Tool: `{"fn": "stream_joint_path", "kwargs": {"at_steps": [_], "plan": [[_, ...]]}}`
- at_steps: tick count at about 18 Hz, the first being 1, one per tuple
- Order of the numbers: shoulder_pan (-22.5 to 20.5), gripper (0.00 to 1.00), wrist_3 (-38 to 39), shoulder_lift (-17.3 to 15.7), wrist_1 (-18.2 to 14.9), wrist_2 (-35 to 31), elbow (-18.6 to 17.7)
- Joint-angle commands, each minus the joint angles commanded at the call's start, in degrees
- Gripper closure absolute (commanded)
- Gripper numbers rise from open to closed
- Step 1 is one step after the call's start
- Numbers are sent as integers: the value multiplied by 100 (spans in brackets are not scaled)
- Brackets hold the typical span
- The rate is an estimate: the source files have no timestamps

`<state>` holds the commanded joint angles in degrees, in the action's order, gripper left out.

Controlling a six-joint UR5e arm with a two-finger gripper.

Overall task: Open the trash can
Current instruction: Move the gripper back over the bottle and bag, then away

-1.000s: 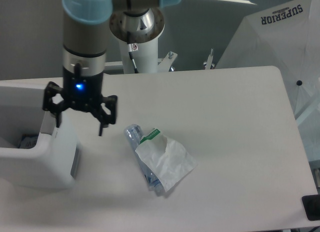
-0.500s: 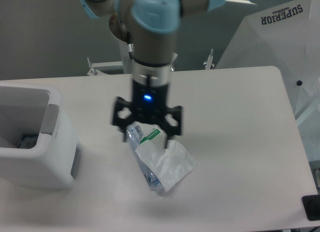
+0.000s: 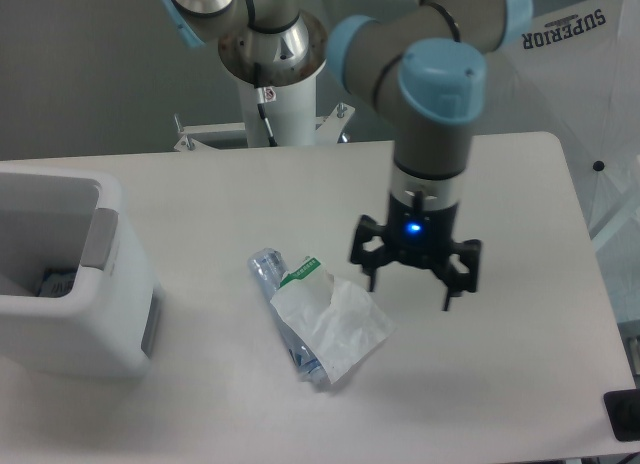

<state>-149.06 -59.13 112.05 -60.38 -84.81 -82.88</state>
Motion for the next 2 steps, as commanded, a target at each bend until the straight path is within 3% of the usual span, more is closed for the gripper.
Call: {"fn": "stream_joint_path", "kwargs": {"at_steps": [2], "plan": [[-18,0,-185,106,9,-70,9]]}}
